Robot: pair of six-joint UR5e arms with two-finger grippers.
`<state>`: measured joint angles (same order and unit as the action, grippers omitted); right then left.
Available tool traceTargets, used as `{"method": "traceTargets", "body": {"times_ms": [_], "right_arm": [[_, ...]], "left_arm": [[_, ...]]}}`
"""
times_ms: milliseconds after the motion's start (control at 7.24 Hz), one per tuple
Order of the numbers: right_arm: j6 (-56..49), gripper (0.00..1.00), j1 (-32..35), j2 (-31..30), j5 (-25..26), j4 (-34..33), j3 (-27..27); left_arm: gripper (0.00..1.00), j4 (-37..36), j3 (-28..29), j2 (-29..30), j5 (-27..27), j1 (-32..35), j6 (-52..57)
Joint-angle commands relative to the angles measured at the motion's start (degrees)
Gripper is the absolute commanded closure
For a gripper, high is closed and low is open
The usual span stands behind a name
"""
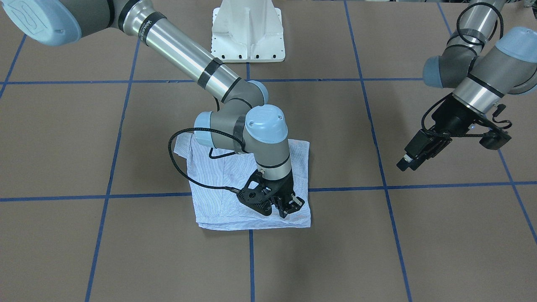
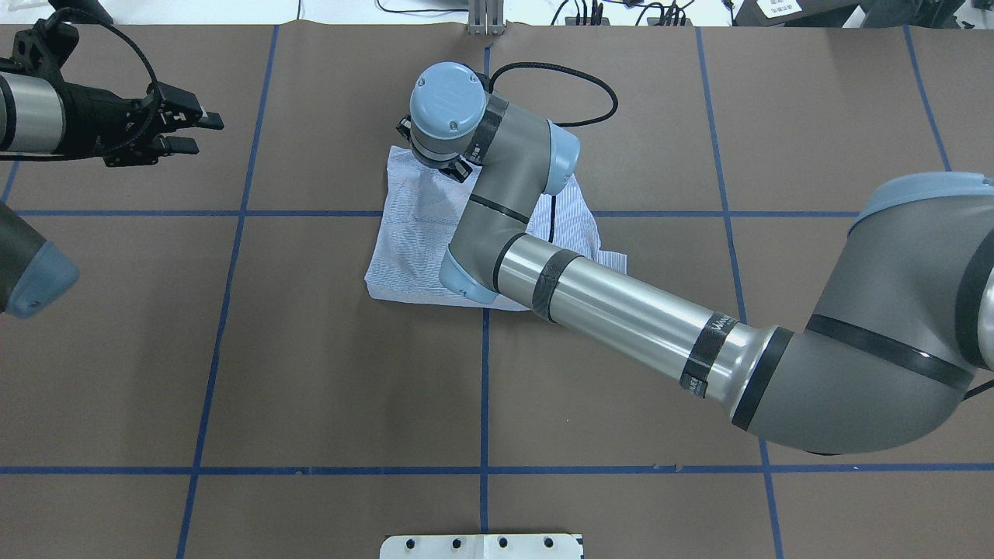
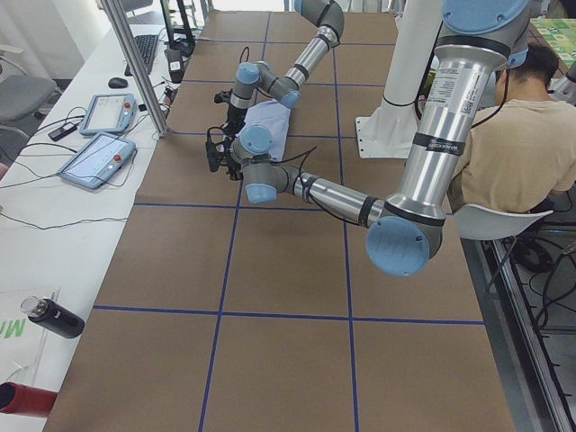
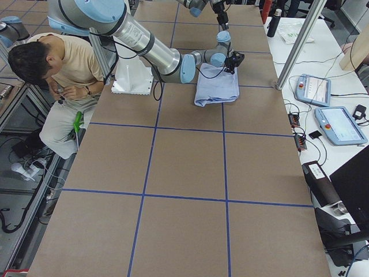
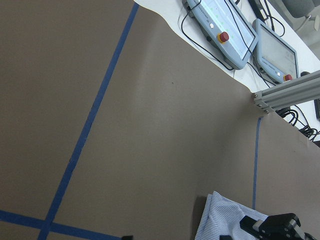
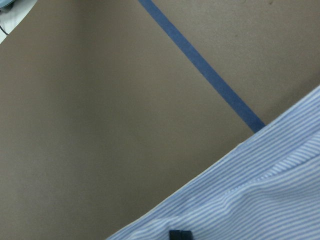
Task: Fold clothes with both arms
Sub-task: 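Press and smooth the folded shirt's top with the right gripper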
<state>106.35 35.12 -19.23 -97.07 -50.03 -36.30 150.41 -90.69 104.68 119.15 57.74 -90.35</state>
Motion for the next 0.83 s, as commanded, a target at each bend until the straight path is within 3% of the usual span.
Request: {"method": "traceTargets", "body": {"times_ms": [0, 415, 553, 691], "right_arm": [[0.0, 1.0, -0.1, 0.2, 2.6, 3.2, 2.3], [0.1, 1.0, 1.8, 0.2, 5.1, 3.4, 3.1], [0.1, 1.0, 3.4, 0.2, 3.7, 3.4, 3.0], [-0.3, 1.0, 6.2, -1.7, -1.2, 2.5, 0.6]], "left_arm": [[0.35, 0.0, 0.0, 0.0, 0.0, 0.0, 0.1], [0.35, 0.1, -0.2, 0.0, 0.0, 0.1, 0.1], [0.35, 0.2, -0.2, 0.0, 0.0, 0.5, 0.1], [0.35, 0.1, -0.3, -0.6, 0.0, 0.6, 2.0]]}}
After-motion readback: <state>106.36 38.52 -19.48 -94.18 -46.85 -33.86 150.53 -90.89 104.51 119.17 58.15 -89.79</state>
